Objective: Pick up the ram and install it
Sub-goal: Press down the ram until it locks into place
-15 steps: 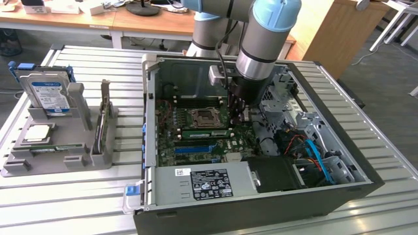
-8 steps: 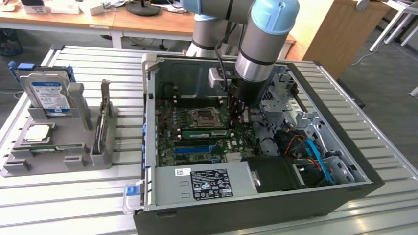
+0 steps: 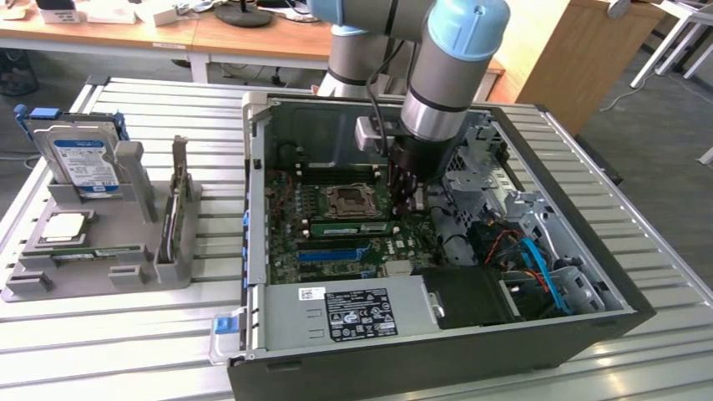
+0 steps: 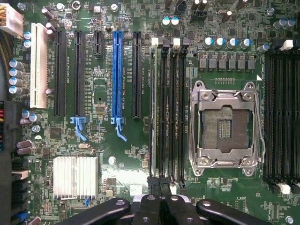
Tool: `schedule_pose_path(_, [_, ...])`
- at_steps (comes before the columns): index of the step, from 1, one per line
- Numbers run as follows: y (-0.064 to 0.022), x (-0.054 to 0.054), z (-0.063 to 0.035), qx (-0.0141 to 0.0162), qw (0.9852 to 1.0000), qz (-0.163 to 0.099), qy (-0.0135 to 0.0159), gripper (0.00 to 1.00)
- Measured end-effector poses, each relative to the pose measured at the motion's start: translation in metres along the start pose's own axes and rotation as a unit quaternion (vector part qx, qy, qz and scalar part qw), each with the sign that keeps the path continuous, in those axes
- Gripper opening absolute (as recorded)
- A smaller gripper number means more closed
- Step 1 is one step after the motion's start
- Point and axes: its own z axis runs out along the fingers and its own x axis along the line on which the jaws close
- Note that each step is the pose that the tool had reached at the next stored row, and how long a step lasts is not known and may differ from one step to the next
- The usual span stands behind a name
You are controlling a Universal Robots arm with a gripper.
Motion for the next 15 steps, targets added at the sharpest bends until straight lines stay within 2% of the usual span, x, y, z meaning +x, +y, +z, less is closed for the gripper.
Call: schedule_pose_path(15, [0.0,0.0001,0.0046,0.0,1.0,0.0,0.0002,0.11])
